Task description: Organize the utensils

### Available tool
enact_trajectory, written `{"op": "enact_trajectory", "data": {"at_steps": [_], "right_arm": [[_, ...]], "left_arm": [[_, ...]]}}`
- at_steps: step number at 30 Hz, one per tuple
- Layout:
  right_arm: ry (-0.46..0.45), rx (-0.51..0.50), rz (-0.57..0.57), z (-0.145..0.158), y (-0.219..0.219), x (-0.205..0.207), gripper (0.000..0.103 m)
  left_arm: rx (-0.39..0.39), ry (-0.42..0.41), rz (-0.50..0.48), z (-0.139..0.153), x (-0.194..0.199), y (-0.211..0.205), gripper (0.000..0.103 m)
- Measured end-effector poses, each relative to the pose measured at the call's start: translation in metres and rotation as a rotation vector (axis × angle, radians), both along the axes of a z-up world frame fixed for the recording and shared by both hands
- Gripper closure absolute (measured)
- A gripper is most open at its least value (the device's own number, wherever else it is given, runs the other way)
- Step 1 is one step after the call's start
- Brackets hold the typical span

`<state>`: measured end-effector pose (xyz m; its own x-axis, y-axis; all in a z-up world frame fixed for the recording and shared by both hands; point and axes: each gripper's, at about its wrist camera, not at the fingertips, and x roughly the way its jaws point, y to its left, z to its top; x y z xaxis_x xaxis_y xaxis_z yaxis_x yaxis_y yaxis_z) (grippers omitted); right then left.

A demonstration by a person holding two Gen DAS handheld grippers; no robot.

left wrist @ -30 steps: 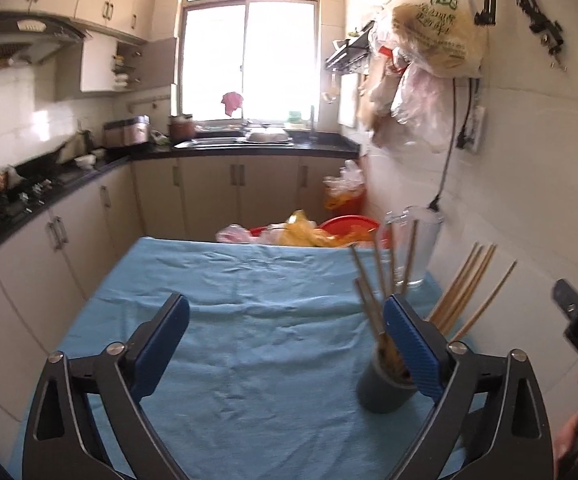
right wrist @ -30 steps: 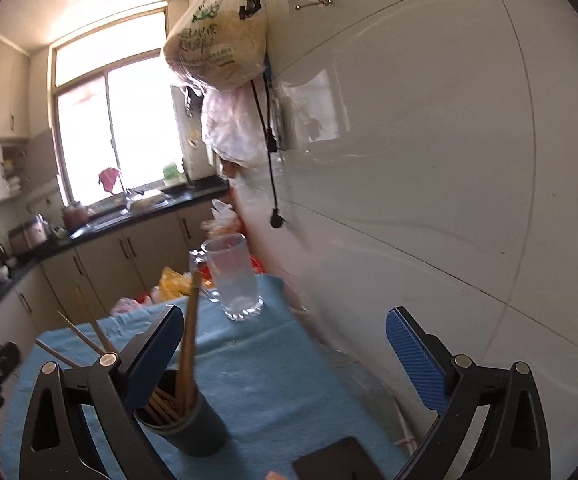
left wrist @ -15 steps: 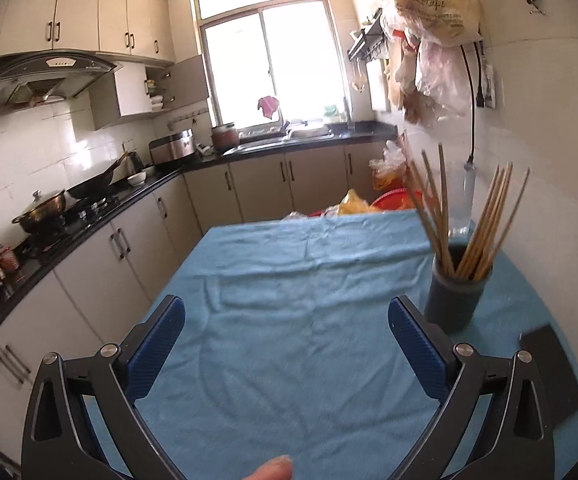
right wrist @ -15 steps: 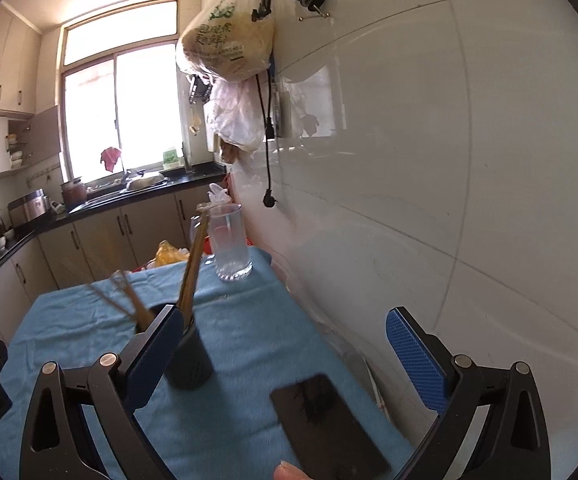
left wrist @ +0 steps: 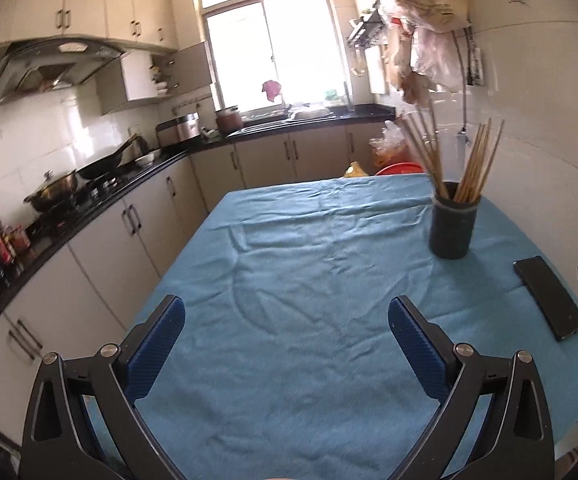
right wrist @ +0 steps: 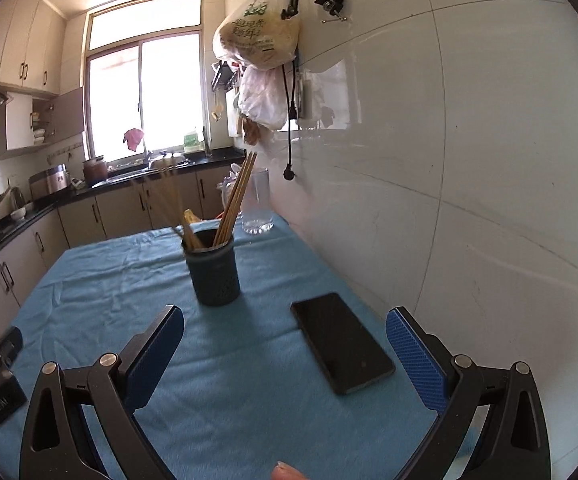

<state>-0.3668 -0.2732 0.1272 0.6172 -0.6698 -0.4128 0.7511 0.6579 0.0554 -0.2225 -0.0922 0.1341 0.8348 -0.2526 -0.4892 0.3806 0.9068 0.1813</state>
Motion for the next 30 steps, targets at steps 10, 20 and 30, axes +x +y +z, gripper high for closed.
{"op": "enact_trajectory", "data": {"at_steps": [10, 20, 30], "right_arm": [[0.036, 0.015, 0.025, -0.021, 0.017, 0.014, 0.0], [0.043, 0.021, 0.026, -0.024, 0.017, 0.015, 0.0], [0.053, 0.03, 0.03, -0.027, 0.018, 0.017, 0.0]], "left_arm": [[-0.012, 0.047, 0.038, -0.02, 0.008, 0.021, 0.002], [-0.009, 0.057, 0.024, -0.024, 0.007, 0.017, 0.002], [0.004, 0.063, 0.016, -0.028, 0.006, 0.014, 0.002]]}}
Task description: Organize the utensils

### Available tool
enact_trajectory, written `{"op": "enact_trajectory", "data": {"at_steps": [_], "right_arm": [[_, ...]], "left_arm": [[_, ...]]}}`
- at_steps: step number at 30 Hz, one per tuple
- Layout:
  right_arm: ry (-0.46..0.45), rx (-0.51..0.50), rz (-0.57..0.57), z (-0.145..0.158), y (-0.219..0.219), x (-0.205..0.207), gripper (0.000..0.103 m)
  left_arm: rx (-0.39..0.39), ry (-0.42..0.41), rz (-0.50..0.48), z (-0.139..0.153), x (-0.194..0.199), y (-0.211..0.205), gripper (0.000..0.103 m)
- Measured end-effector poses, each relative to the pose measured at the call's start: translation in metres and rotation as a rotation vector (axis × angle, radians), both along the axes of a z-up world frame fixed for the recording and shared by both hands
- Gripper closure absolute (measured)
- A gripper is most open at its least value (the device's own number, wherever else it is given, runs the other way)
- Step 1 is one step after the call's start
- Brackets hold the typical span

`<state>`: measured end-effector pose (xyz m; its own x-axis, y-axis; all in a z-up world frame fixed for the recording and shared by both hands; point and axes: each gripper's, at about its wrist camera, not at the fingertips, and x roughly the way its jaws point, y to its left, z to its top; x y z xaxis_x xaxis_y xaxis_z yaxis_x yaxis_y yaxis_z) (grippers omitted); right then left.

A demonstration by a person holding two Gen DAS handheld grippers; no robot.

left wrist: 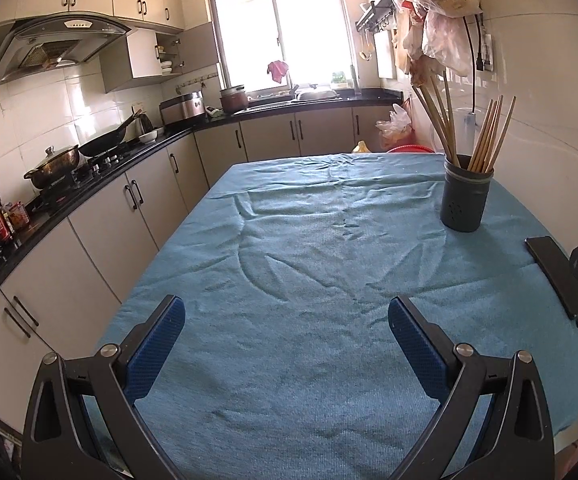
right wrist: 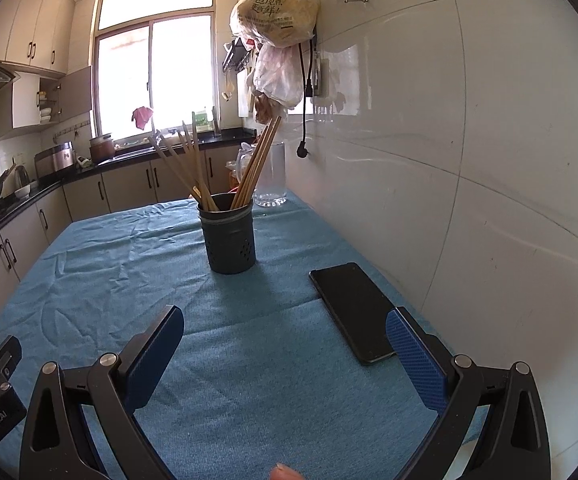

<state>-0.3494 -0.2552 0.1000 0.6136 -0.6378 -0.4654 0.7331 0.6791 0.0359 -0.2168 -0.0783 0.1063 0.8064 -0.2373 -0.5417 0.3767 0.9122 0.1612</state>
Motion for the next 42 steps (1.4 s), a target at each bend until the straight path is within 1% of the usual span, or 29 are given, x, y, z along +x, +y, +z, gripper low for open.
{"op": "enact_trajectory", "data": {"at_steps": [42], "right_arm": [[0.042, 0.011, 0.037, -0.008, 0.0077, 0.0049, 0.0]], "left_arm": [[0.006, 0.019, 0.005, -0.0083, 0.0017, 0.007, 0.002]]}}
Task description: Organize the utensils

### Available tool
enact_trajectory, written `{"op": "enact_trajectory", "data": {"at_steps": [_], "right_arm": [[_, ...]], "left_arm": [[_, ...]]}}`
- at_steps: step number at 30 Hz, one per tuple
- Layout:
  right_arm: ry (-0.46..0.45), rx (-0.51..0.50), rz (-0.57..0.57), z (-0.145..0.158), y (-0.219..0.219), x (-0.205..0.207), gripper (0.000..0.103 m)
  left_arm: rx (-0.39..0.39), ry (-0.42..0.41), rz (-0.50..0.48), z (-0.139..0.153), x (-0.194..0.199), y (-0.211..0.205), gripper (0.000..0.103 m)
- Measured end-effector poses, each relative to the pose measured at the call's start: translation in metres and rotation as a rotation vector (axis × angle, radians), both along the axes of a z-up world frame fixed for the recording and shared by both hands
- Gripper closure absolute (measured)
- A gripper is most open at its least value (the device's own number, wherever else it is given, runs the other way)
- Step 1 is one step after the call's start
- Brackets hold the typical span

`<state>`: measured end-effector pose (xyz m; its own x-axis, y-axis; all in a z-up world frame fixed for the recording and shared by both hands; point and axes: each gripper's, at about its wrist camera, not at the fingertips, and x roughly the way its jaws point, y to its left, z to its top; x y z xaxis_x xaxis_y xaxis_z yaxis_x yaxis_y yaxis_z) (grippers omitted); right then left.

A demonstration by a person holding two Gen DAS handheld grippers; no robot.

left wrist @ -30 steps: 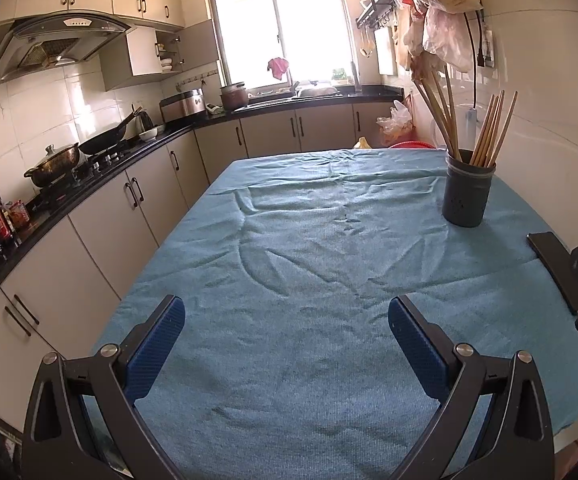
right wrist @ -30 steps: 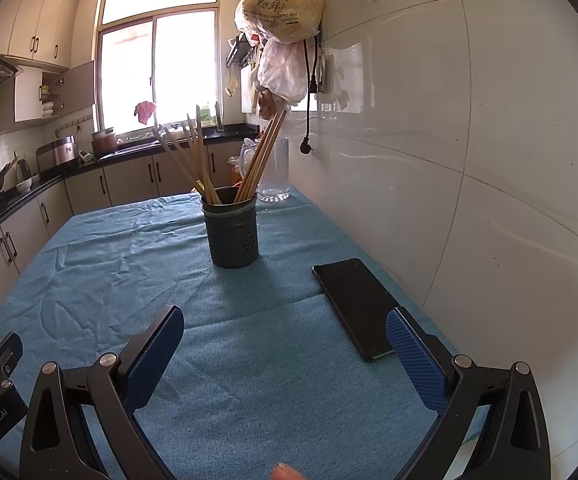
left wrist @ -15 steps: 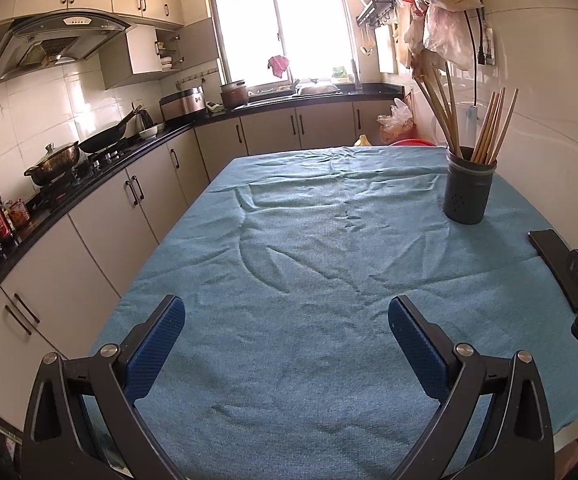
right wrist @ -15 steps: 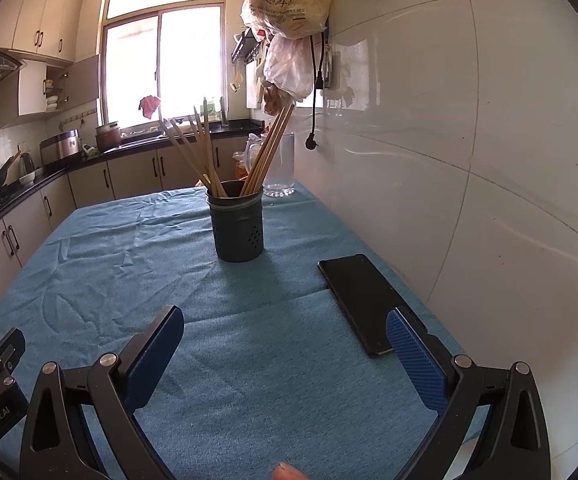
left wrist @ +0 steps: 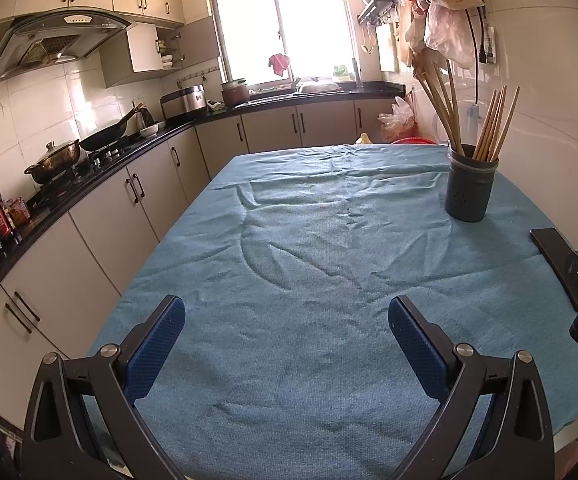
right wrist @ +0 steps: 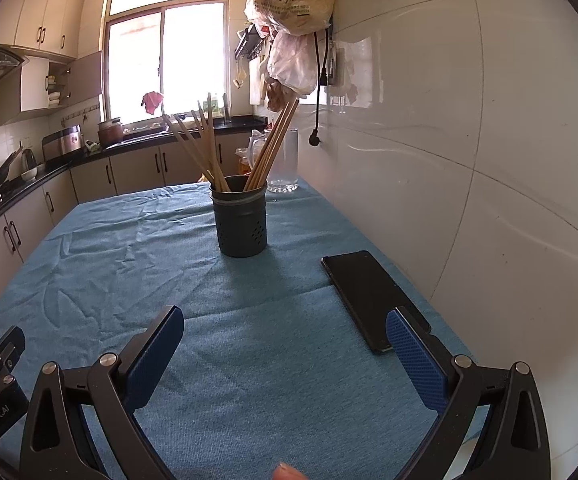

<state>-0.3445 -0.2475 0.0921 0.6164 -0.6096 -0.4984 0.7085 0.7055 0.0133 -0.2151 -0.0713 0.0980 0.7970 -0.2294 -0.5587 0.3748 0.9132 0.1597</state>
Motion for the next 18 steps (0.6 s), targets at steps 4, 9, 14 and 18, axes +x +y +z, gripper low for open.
{"op": "enact_trajectory", "data": {"at_steps": [4, 9, 14, 18], "right_arm": [[0.003, 0.003, 0.003, -0.0007, -0.0004, 0.0008, 0.0], [0.004, 0.002, 0.005, -0.0003, 0.001, 0.001, 0.0], [0.007, 0.004, 0.008, -0.0009, 0.0005, 0.0016, 0.0], [0.008, 0.005, 0.008, -0.0014, 0.0009, 0.002, 0.0]], "left_arm": [[0.0, 0.0, 0.0, -0.0013, 0.0006, 0.0007, 0.002], [0.0, 0.0, 0.002, -0.0009, 0.0005, 0.0002, 0.002], [0.001, 0.001, -0.001, -0.0014, 0.0006, 0.0008, 0.002], [0.0, 0.001, -0.001, -0.001, 0.0007, 0.0004, 0.002]]}}
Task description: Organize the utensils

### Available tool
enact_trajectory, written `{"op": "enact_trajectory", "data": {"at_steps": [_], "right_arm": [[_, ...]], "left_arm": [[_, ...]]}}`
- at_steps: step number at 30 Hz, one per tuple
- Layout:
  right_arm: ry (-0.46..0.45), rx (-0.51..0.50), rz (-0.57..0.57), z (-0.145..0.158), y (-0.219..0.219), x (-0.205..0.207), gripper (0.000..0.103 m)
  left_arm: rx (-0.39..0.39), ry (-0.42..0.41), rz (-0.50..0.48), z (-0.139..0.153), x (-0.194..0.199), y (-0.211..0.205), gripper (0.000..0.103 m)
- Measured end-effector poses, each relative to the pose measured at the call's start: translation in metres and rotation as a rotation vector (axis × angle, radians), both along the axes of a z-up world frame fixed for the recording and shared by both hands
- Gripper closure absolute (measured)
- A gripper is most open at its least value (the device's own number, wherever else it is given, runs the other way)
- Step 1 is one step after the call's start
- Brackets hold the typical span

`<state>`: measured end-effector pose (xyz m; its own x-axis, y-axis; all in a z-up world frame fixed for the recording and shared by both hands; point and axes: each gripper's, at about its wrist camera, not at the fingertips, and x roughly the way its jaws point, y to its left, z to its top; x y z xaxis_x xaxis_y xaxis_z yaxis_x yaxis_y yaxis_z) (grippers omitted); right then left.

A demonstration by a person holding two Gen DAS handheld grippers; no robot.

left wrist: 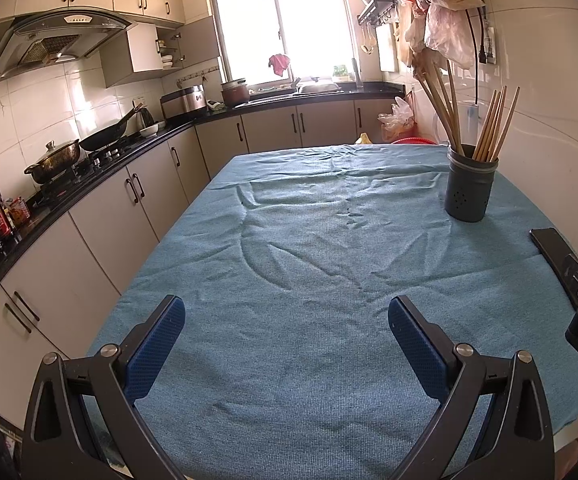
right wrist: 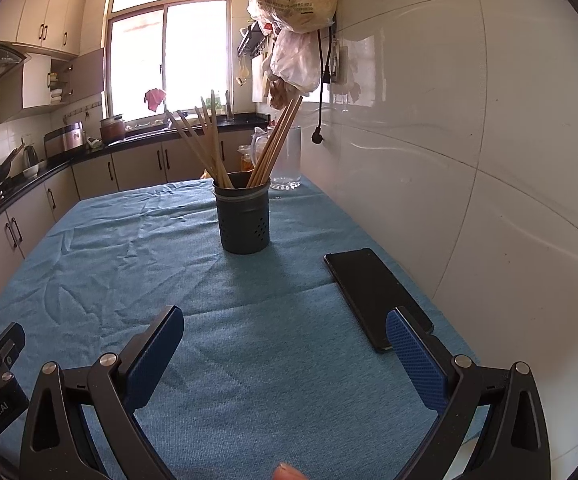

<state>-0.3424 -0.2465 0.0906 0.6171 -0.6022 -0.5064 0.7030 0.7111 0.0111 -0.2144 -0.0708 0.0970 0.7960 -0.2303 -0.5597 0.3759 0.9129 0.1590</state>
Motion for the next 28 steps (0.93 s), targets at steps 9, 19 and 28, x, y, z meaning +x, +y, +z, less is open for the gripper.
{"op": "enact_trajectory", "data": {"at_steps": [9, 19, 28], "right_arm": [[0.004, 0.003, 0.005, -0.001, 0.001, 0.001, 0.0], [0.01, 0.002, 0.011, -0.003, 0.002, 0.003, 0.0], [0.028, 0.045, 0.049, -0.01, -0.004, 0.012, 0.0]], "left_arm": [[-0.001, 0.001, 0.0, 0.0, 0.0, 0.001, 0.002], [-0.004, 0.004, -0.003, -0.001, 0.0, 0.0, 0.002], [-0.031, 0.05, 0.023, -0.001, 0.019, 0.011, 0.002]]}}
